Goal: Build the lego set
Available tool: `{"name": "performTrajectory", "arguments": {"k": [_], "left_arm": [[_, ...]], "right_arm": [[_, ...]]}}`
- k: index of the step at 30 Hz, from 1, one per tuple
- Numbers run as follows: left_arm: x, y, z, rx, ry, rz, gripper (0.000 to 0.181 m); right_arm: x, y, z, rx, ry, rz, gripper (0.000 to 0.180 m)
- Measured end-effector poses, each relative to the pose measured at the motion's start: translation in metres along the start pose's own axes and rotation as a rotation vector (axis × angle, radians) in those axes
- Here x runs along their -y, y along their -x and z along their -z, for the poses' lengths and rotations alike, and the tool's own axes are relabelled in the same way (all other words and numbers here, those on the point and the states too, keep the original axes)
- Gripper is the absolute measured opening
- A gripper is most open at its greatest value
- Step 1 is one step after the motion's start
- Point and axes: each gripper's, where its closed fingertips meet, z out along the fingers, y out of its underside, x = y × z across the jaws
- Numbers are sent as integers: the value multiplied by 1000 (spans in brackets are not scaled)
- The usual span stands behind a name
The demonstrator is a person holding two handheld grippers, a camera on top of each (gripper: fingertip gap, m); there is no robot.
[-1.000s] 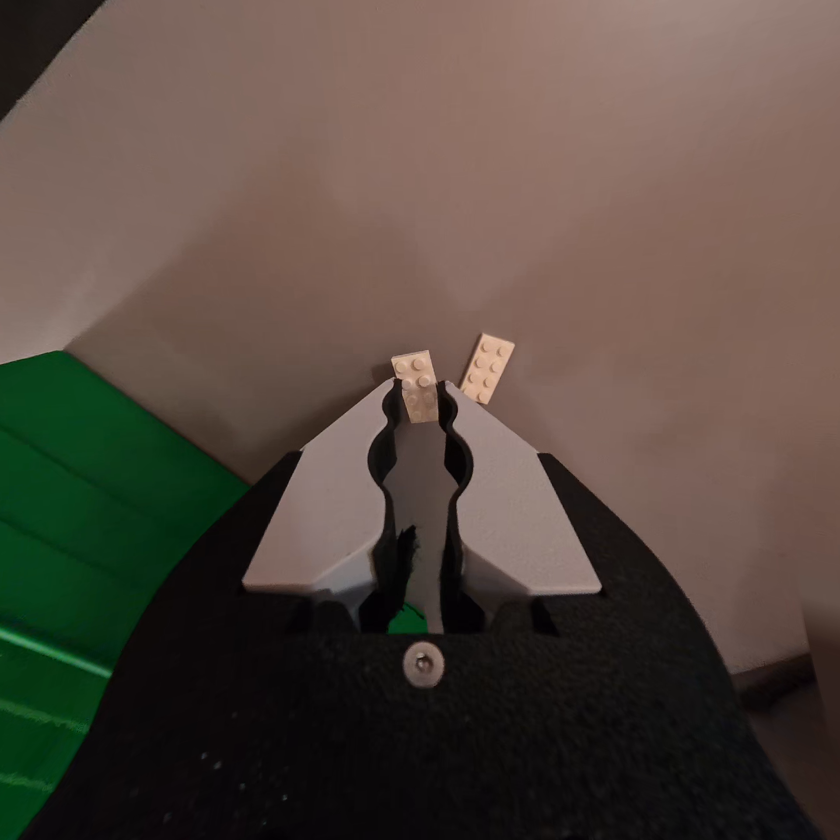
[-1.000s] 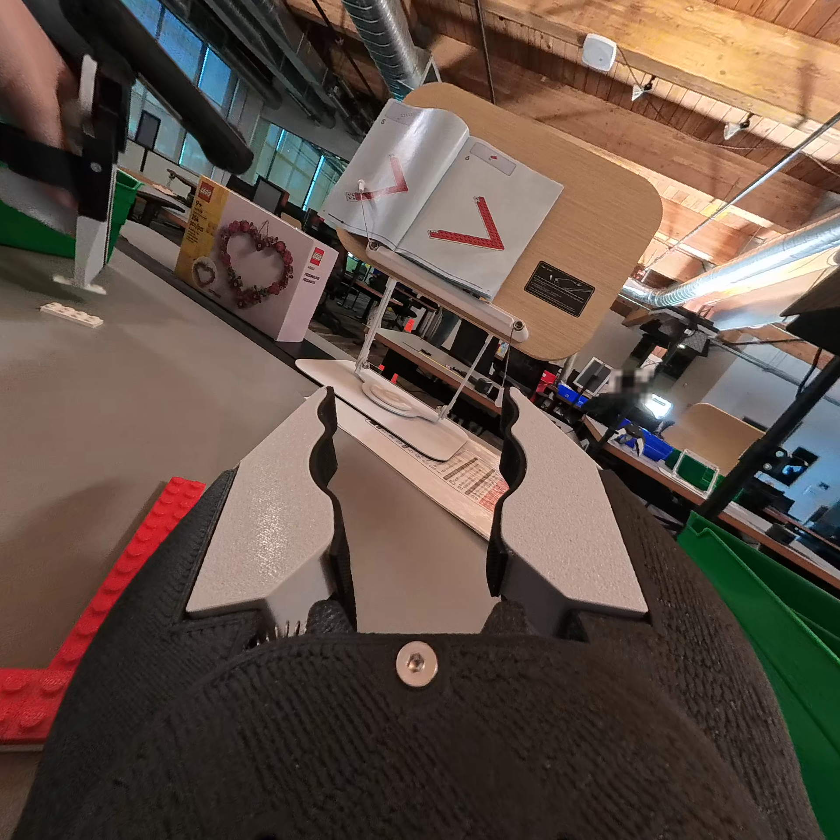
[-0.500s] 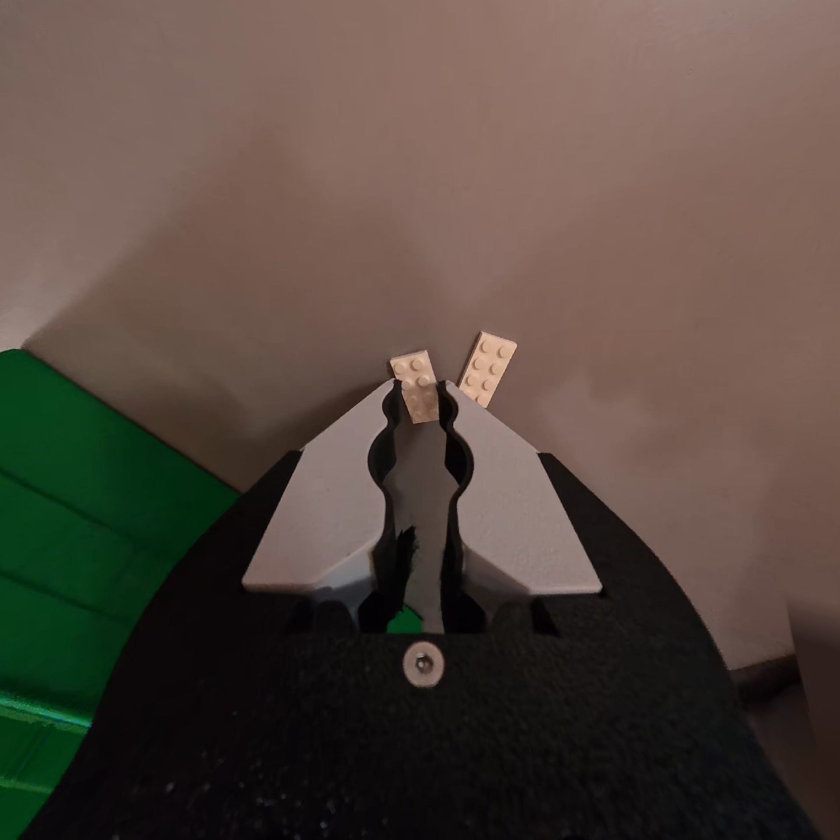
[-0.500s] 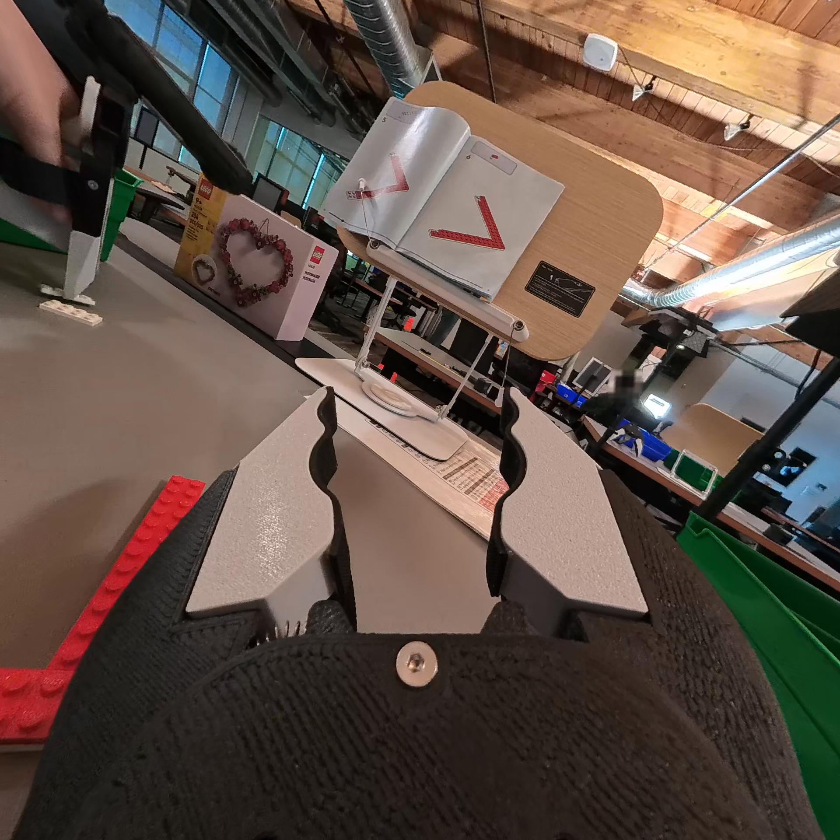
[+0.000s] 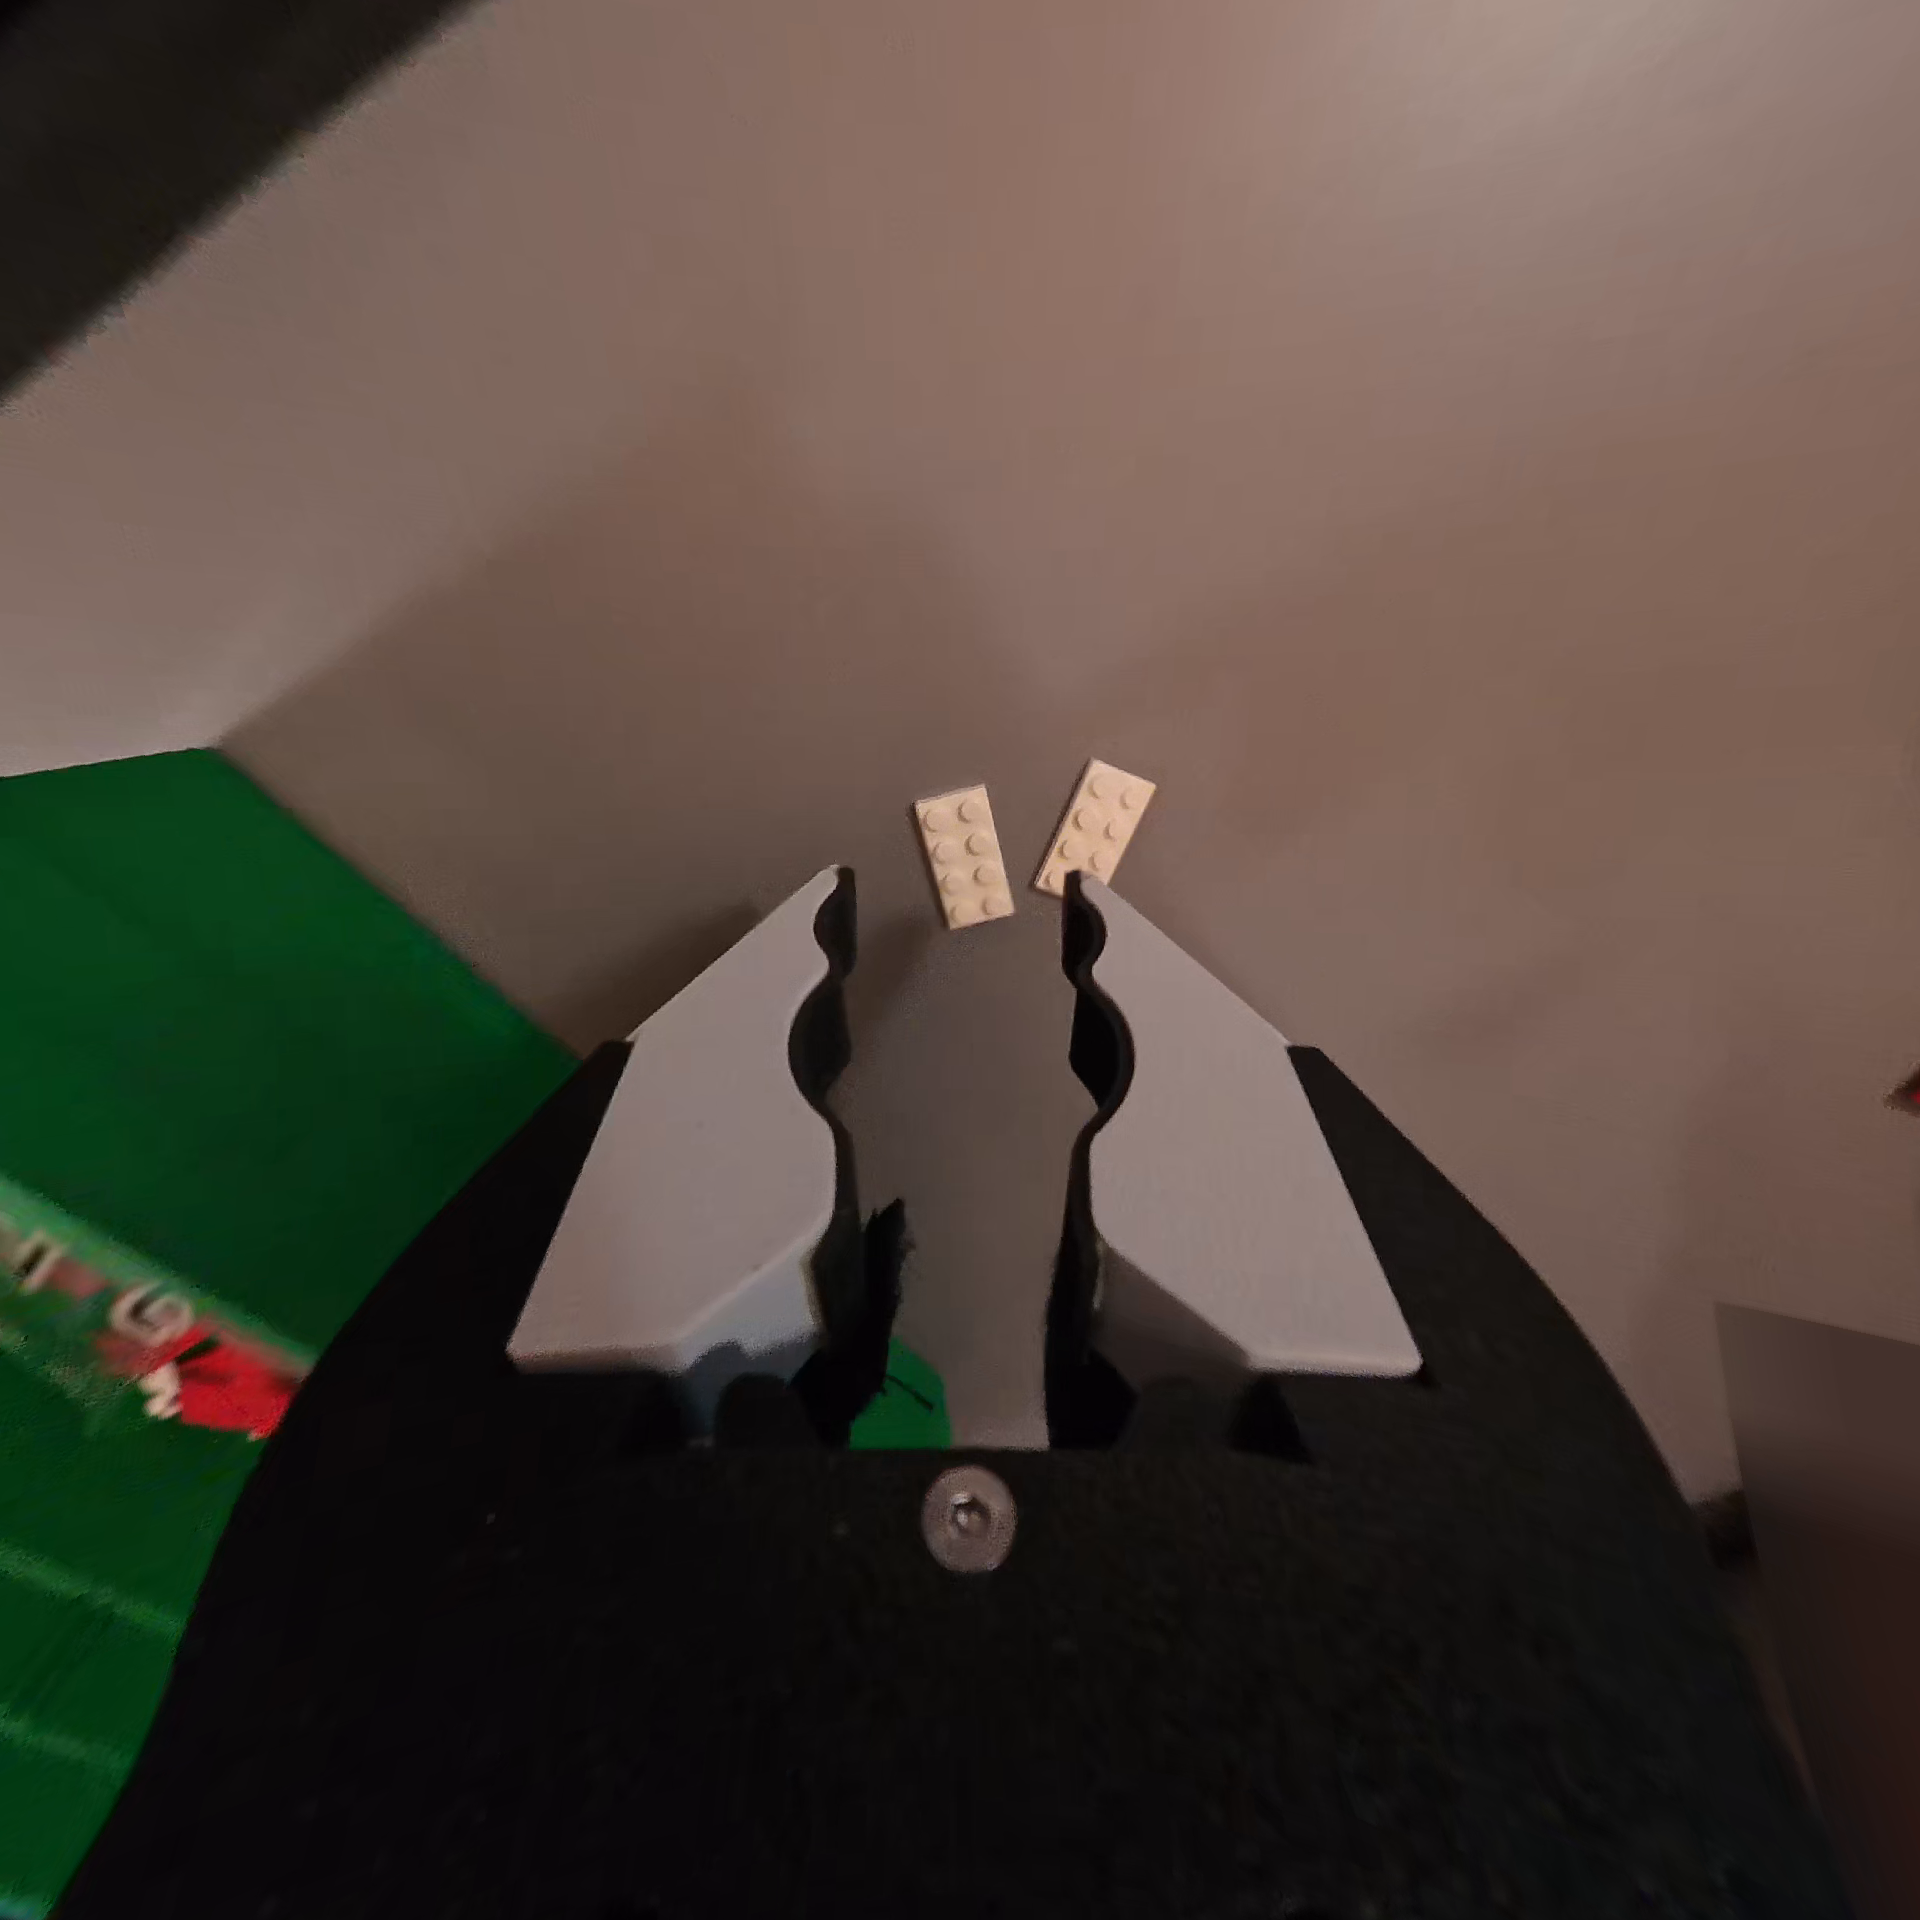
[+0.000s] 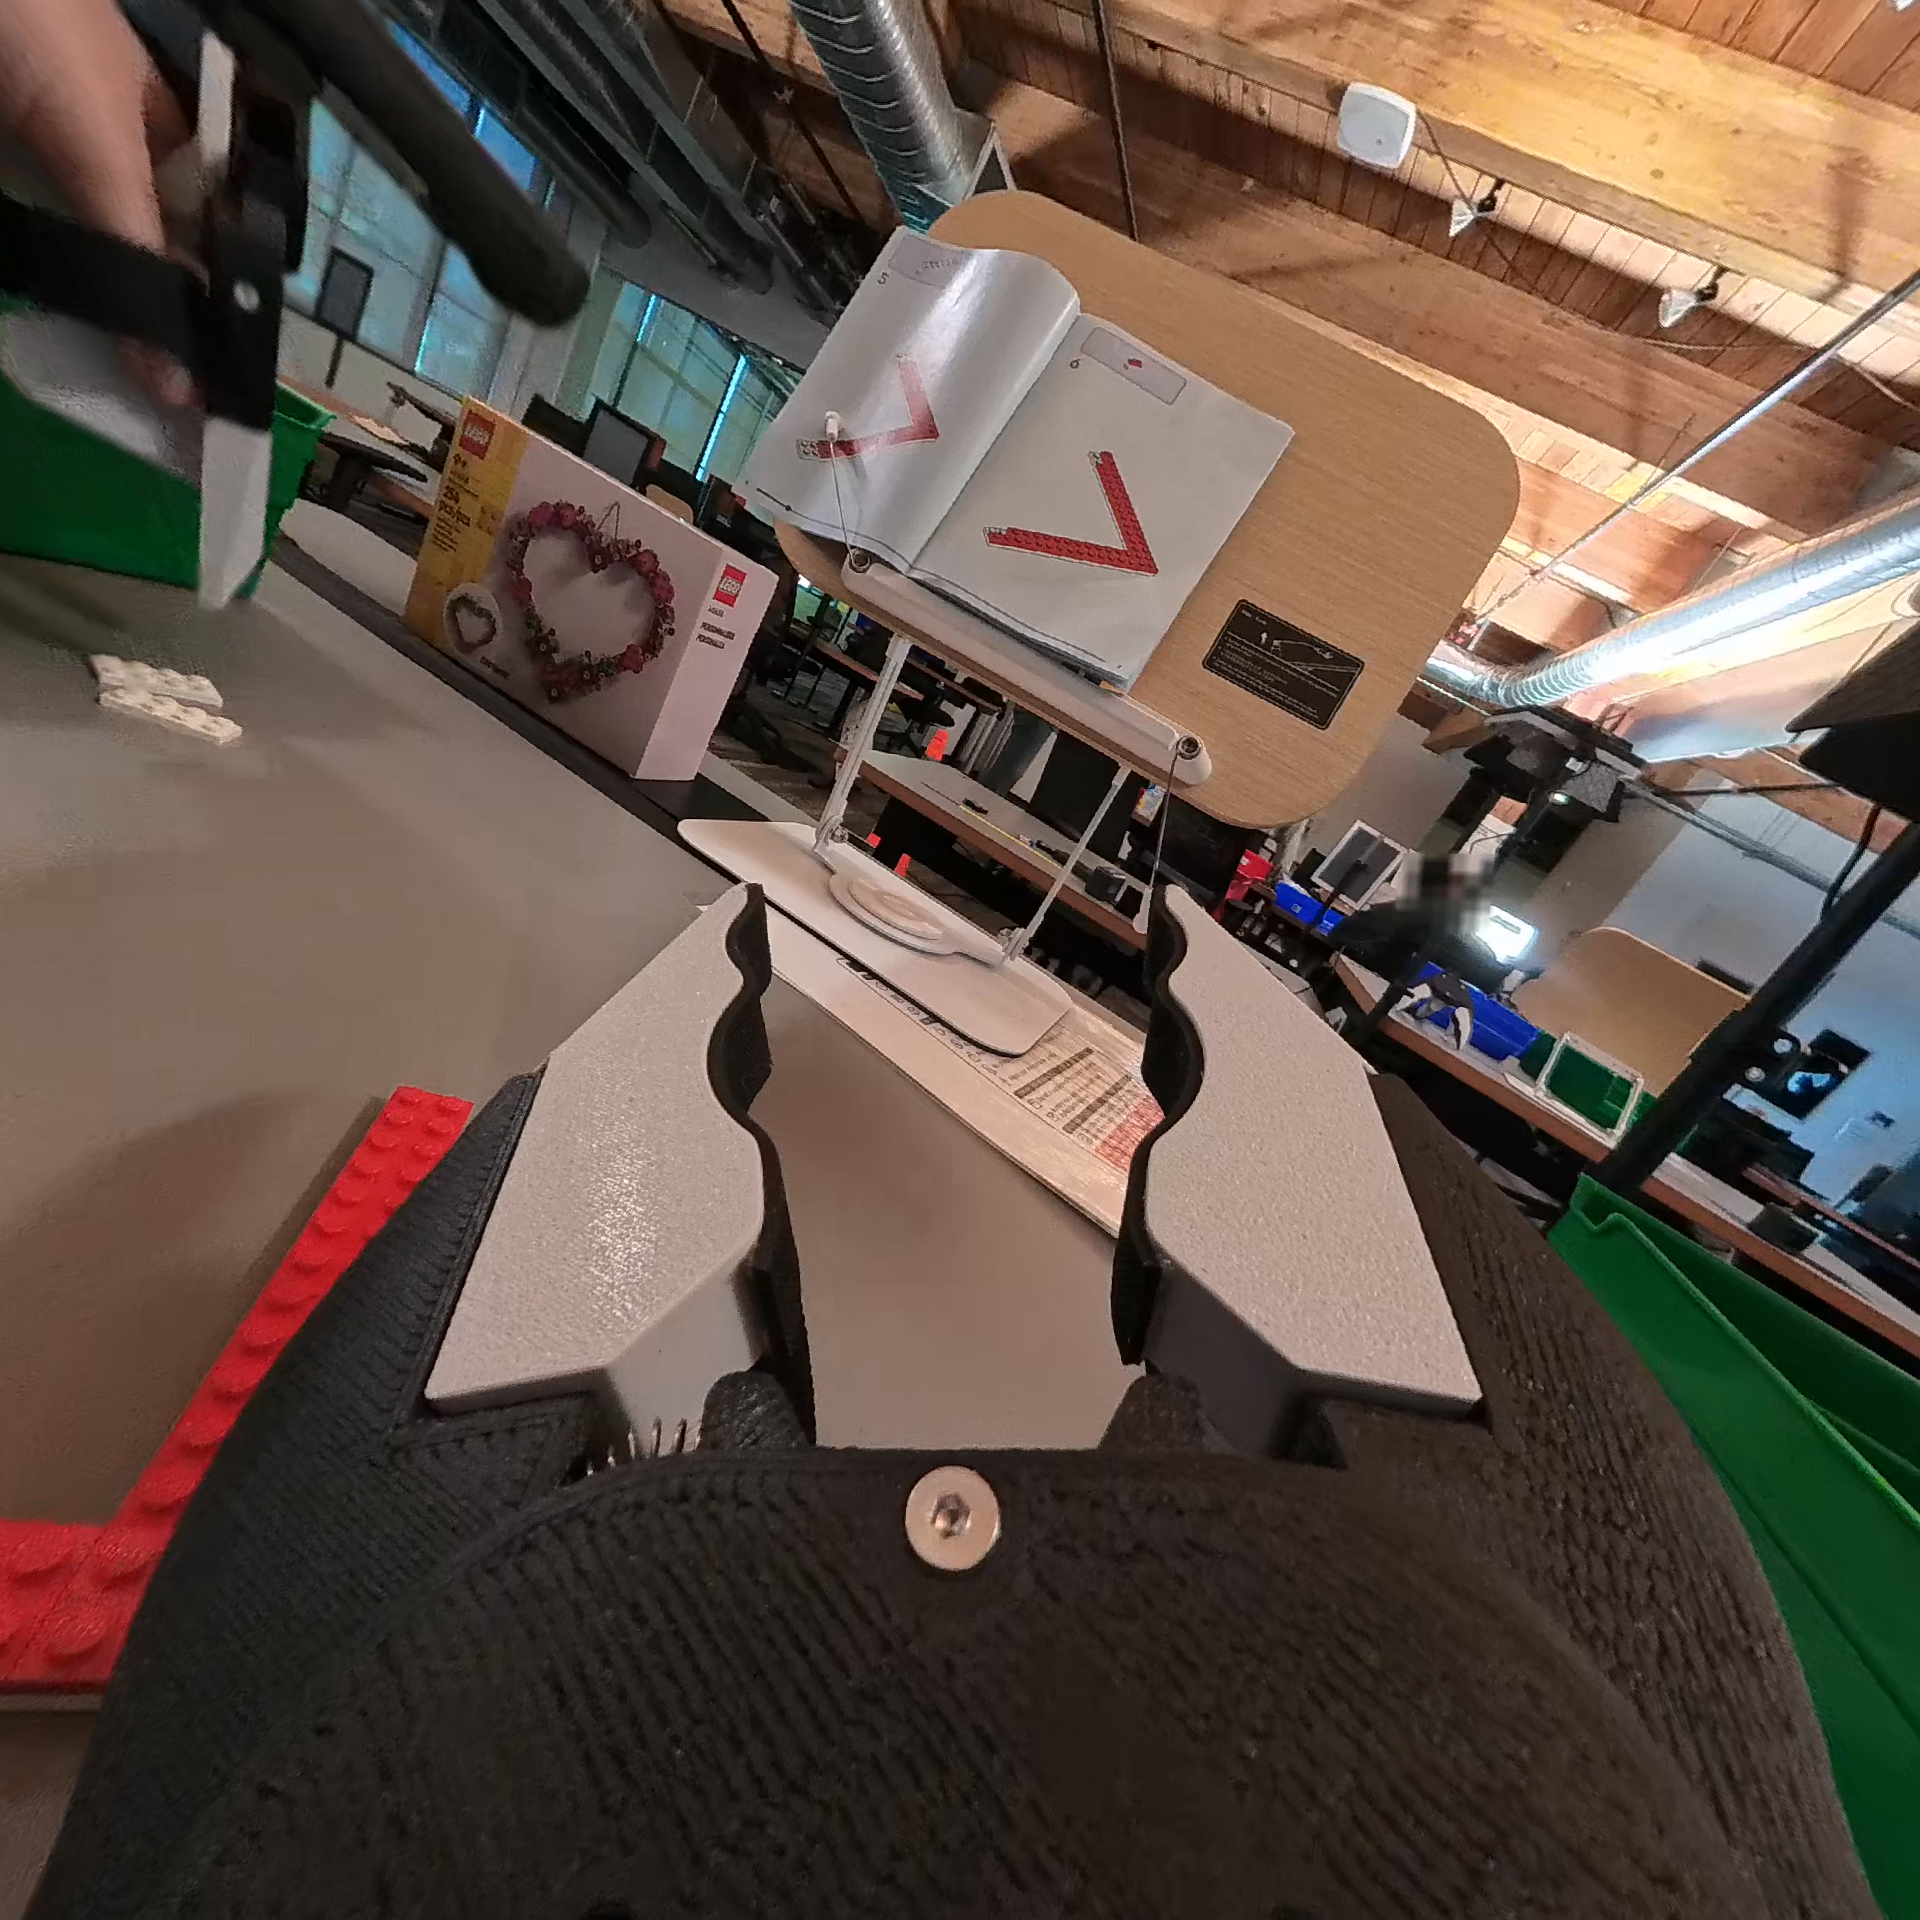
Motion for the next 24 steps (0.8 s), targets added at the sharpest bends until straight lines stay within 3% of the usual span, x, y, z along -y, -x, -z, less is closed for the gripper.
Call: {"name": "performTrajectory", "arguments": {"k": [7, 11, 13, 24], "left_arm": [[-18, 54, 109, 140, -190, 20, 21], [-55, 92, 138, 188, -202, 92, 7], [-73, 107, 136, 186, -195, 116, 0], [-138, 154, 55, 105, -16, 199, 6]], "right_arm": [[0, -1, 1, -2, -1, -1, 71], [-1, 1, 0, 1, 6, 14, 71], [-1, 1, 0, 1, 10, 20, 71], [-5, 3, -2, -3, 35, 61, 71]]}}
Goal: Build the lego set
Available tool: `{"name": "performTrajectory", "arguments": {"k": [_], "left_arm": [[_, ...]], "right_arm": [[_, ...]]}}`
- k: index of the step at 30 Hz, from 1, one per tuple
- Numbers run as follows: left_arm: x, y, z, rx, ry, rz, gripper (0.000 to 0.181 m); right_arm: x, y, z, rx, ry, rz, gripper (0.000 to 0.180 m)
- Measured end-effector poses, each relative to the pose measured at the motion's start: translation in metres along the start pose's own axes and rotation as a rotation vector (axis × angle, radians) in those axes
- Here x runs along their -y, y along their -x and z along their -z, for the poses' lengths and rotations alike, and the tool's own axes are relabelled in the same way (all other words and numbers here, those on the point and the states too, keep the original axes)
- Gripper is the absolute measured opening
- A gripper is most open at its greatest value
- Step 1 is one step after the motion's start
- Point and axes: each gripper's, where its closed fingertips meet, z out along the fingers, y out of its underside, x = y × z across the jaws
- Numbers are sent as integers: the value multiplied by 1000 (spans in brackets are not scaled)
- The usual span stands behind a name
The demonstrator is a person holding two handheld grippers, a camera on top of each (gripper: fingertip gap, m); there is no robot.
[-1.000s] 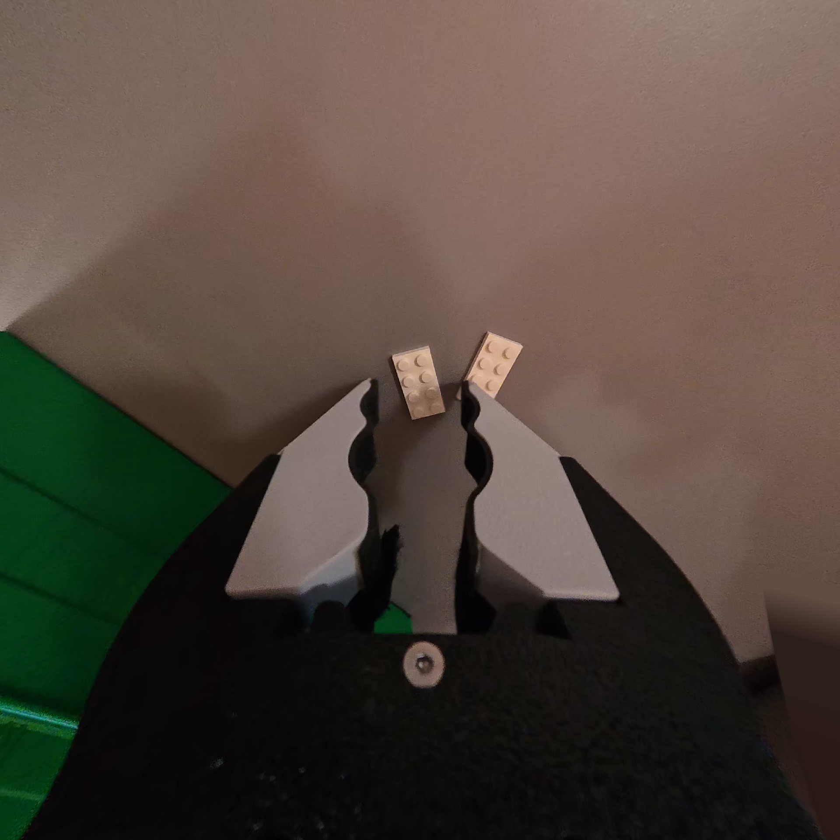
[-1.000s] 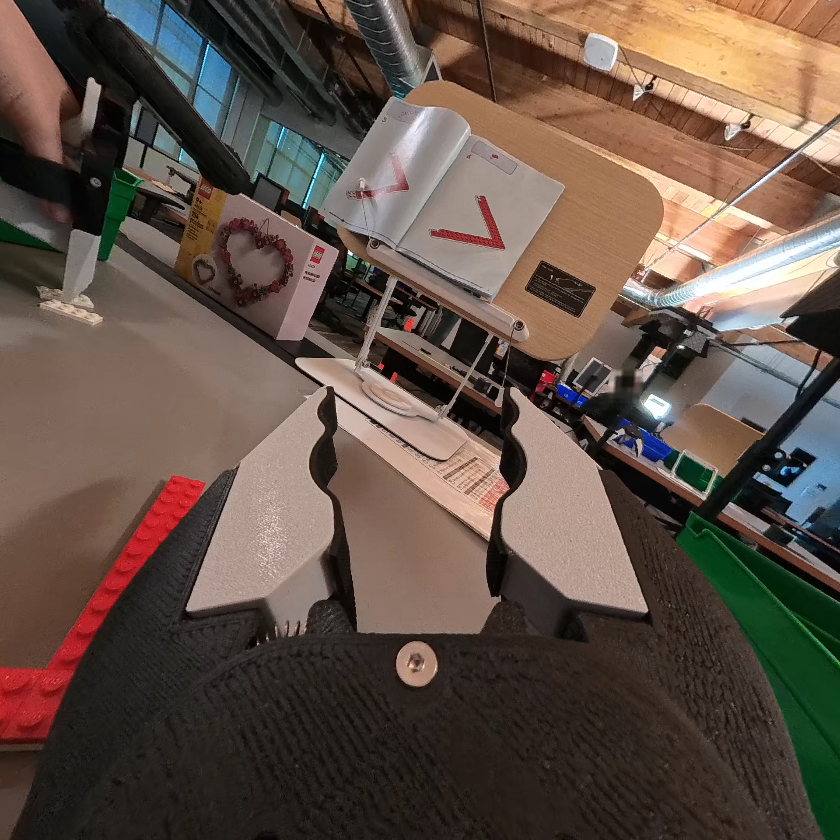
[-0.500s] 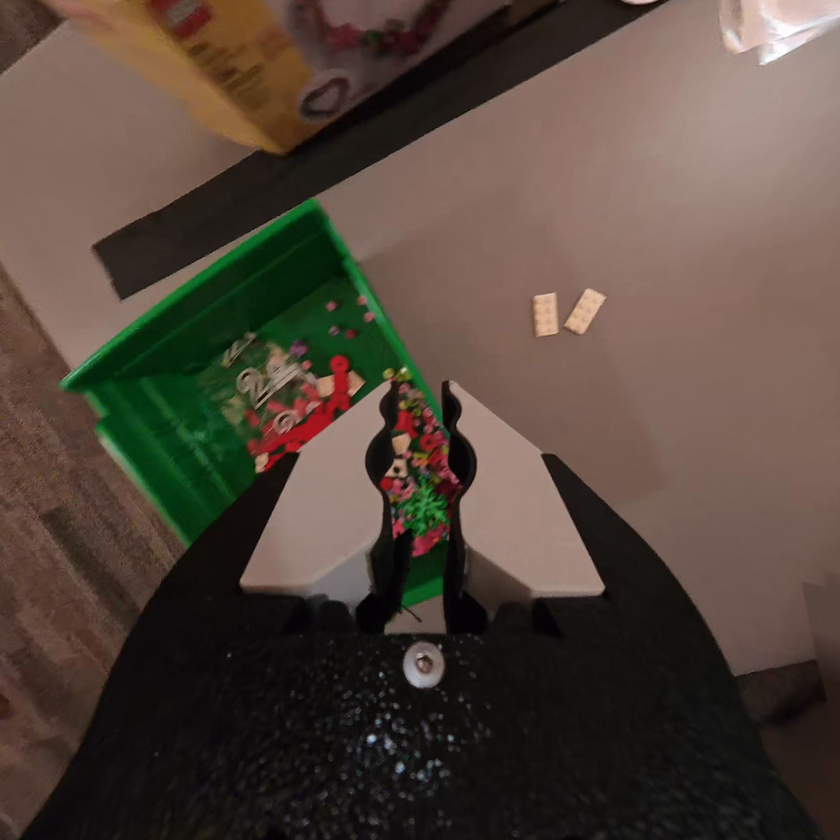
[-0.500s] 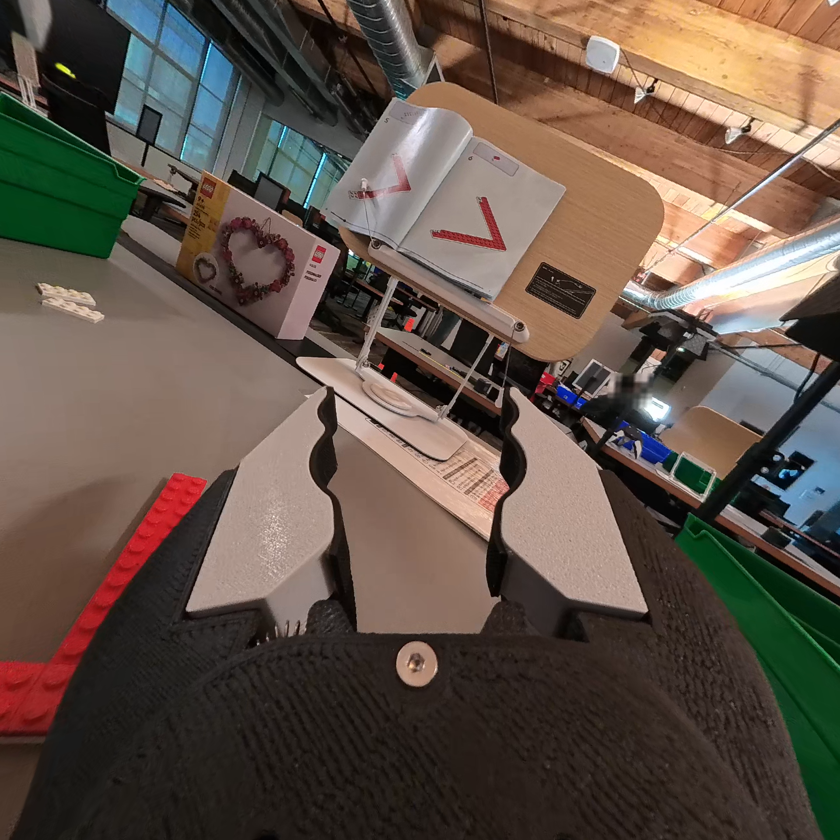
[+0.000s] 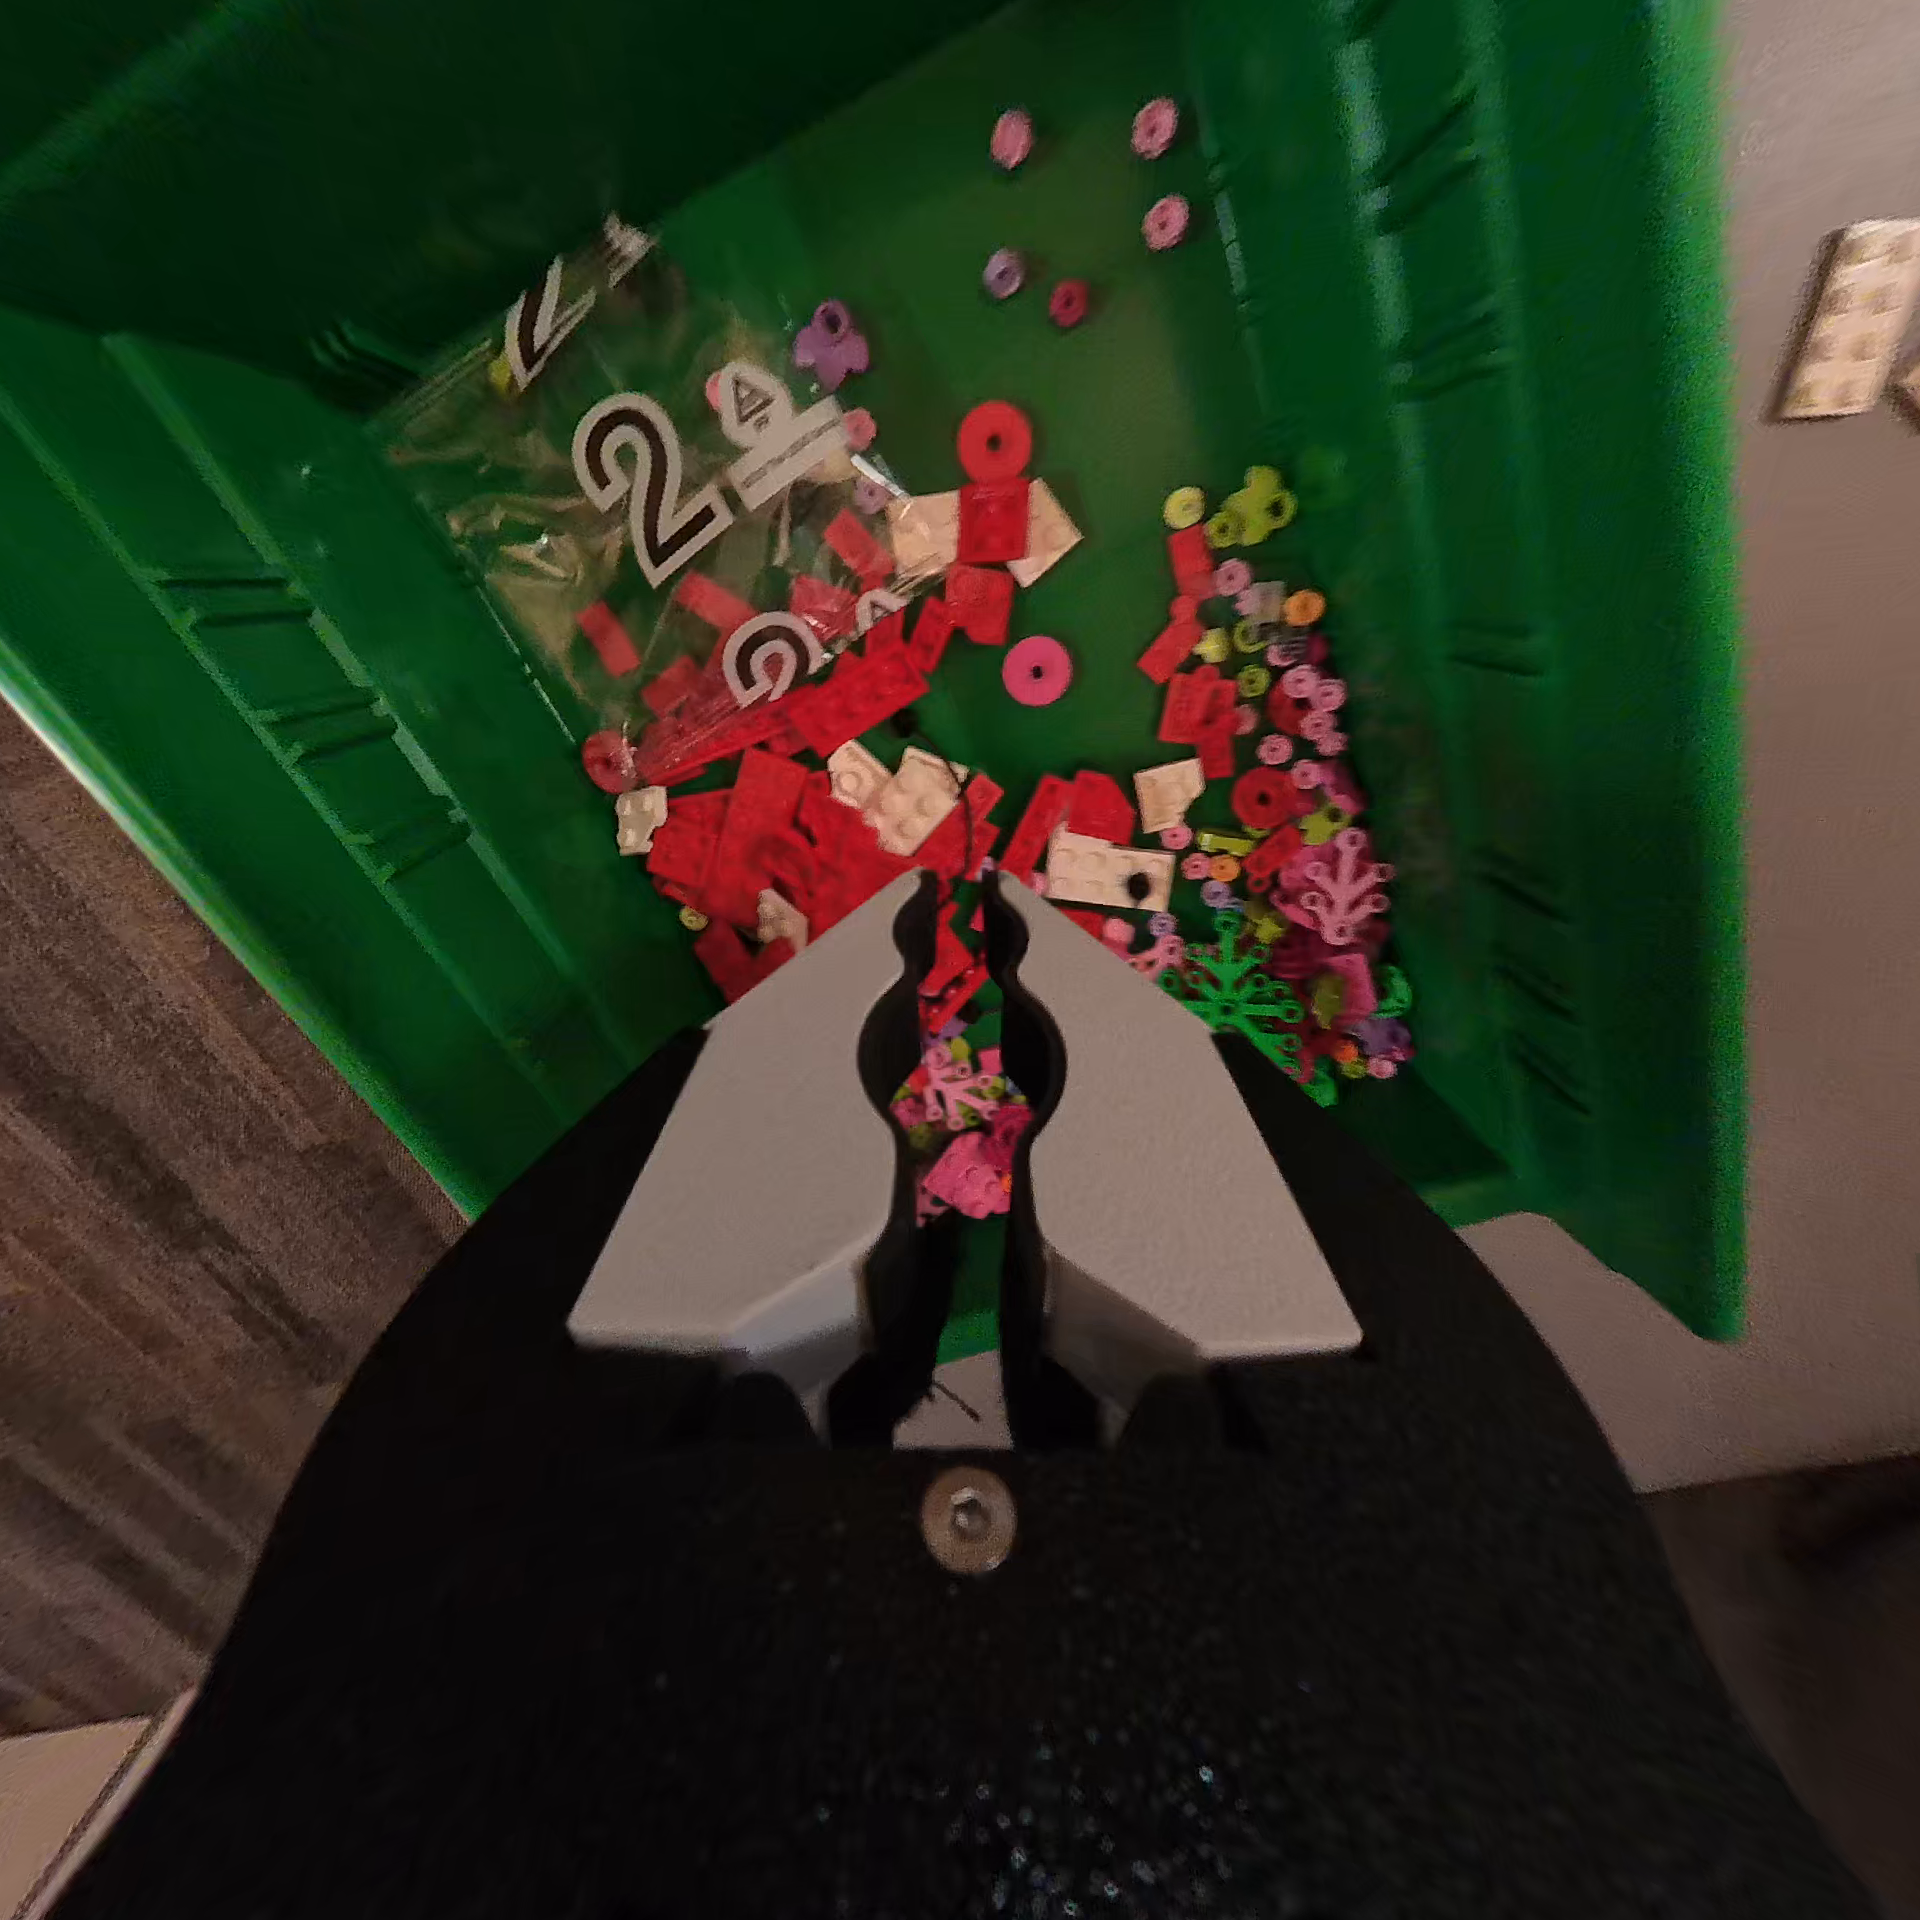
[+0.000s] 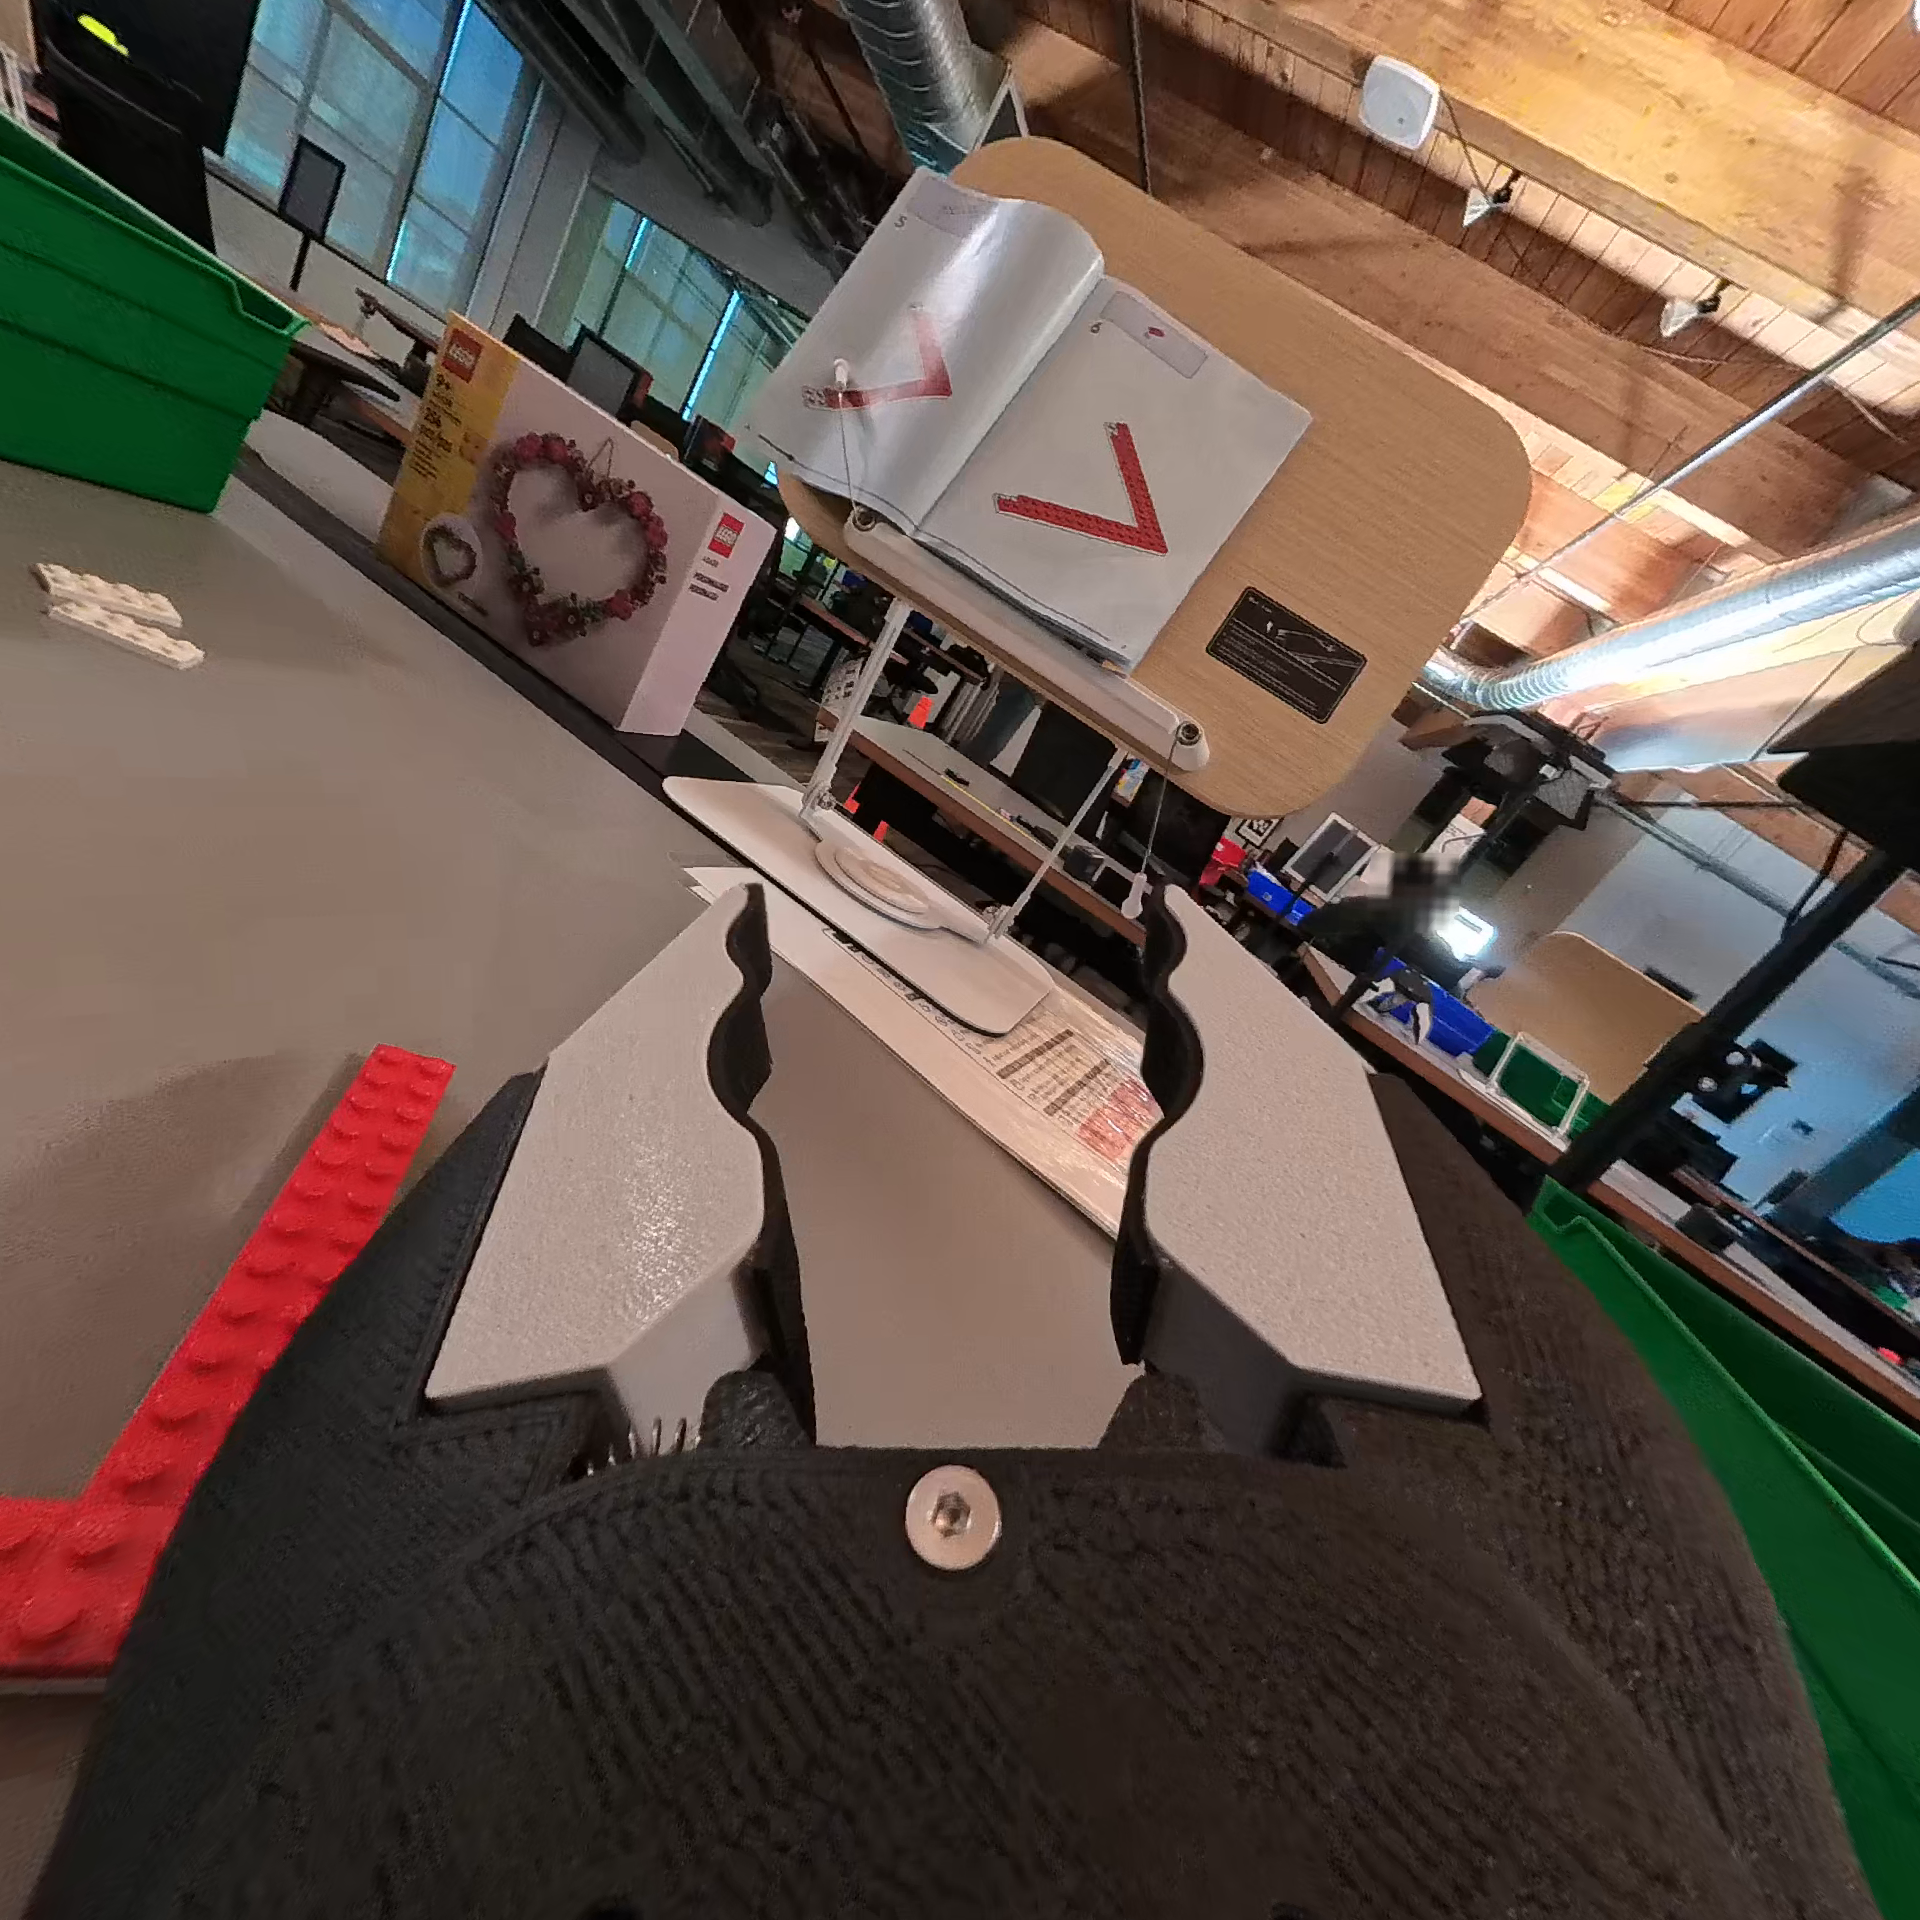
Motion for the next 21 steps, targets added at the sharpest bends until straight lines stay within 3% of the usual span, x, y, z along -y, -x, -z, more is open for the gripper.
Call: {"name": "performTrajectory", "arguments": {"k": [10, 15, 21], "left_arm": [[-24, 27, -41, 22, 81, 40, 28], [-25, 16, -53, -73, 92, 67, 54], [-7, -15, -51, -212, 50, 63, 52]], "right_arm": [[-2, 6, -2, 19, 17, 43, 70], [-2, 8, -2, 25, 18, 50, 70], [-2, 9, -2, 30, 20, 56, 69]]}}
